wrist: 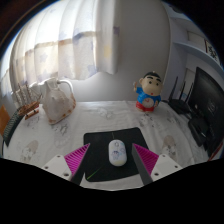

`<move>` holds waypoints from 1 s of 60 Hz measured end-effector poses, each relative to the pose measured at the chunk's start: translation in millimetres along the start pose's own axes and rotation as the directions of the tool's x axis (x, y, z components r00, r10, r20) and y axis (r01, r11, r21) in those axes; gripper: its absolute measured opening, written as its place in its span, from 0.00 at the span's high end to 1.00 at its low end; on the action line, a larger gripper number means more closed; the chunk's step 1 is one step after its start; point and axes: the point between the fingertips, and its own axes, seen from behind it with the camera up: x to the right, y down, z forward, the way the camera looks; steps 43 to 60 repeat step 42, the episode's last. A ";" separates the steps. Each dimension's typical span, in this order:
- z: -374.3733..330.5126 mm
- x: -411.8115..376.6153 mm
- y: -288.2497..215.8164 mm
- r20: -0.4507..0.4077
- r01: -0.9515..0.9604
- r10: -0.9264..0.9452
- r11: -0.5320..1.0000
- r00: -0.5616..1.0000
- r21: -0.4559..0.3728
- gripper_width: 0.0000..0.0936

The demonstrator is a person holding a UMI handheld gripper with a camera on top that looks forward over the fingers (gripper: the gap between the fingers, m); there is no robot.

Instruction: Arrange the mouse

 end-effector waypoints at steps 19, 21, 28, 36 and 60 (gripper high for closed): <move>-173.1 -96.8 15.3 0.099 0.049 -0.045 0.998 0.994 -0.047 0.09; -180.6 -103.8 17.6 0.108 0.048 -0.043 0.998 0.993 -0.047 0.09; -194.0 -116.5 24.9 0.116 0.066 -0.061 0.997 0.991 -0.040 0.09; -196.9 -116.6 33.4 0.101 0.071 -0.067 0.997 0.993 -0.037 0.09; -200.0 -124.2 43.2 0.118 0.068 -0.061 0.996 0.991 -0.060 0.09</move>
